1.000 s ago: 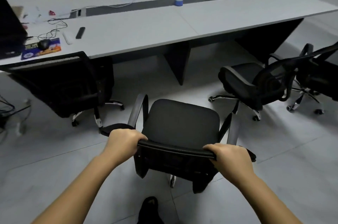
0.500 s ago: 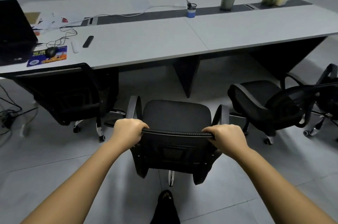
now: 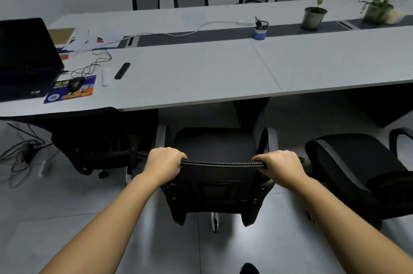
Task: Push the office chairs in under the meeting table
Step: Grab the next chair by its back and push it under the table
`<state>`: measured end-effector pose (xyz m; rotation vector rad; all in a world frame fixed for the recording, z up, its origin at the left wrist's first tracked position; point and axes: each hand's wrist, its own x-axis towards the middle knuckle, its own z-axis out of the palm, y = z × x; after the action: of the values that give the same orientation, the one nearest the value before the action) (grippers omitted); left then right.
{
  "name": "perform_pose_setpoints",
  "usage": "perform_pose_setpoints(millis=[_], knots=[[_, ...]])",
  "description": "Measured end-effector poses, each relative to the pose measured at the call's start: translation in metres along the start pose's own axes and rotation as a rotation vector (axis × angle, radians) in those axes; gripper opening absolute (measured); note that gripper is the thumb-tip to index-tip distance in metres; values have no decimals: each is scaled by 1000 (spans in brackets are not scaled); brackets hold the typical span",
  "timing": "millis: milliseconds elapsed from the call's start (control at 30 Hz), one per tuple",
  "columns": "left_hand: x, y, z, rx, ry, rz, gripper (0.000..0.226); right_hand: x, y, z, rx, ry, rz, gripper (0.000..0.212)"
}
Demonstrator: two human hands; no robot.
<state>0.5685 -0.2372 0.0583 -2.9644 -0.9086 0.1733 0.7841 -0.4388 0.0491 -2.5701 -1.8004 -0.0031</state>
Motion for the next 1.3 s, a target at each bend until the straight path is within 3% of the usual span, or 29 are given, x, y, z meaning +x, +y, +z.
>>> perform_pose_setpoints(millis=[400, 767, 1300], knots=[[131, -19, -14, -2, -45, -137, 28, 153, 80, 8, 14, -33, -183, 24], [231, -46, -20, -73, -28, -190, 32, 266, 122, 3, 43, -47, -208, 23], [288, -73, -20, -90, -15, -133, 29, 320, 130, -1, 8, -47, -145, 18]])
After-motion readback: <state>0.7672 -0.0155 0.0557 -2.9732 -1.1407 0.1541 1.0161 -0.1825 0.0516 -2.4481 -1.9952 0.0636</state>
